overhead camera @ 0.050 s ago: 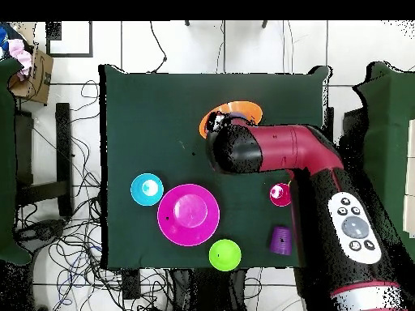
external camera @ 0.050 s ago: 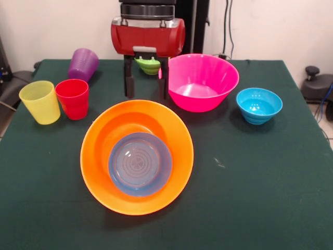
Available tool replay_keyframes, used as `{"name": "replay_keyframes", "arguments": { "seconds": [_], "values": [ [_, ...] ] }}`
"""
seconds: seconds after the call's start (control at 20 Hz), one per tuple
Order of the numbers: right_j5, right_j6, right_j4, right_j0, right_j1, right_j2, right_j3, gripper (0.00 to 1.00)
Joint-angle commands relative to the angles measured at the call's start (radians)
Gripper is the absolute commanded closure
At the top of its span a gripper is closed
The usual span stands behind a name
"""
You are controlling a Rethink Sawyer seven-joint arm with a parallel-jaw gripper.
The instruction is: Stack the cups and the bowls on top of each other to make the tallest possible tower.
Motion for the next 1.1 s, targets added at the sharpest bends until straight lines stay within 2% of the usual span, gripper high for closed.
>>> {"name": "replay_keyframes", "arguments": {
  "seconds": [0.05, 0.3, 0.6, 1.1],
  "values": [
    [0.138, -0.107, -0.037, 0.066, 0.132, 0.021, -0.175, 0.00],
    [0.123, -0.139, -0.067, 0.081, 0.204, 0.014, -0.265, 0.00],
    [0.153, -0.163, -0.057, 0.093, 0.231, 0.016, -0.332, 0.00],
    [0.081, -0.221, -0.103, 0.033, 0.317, 0.011, -0.331, 0.00]
  ]
}}
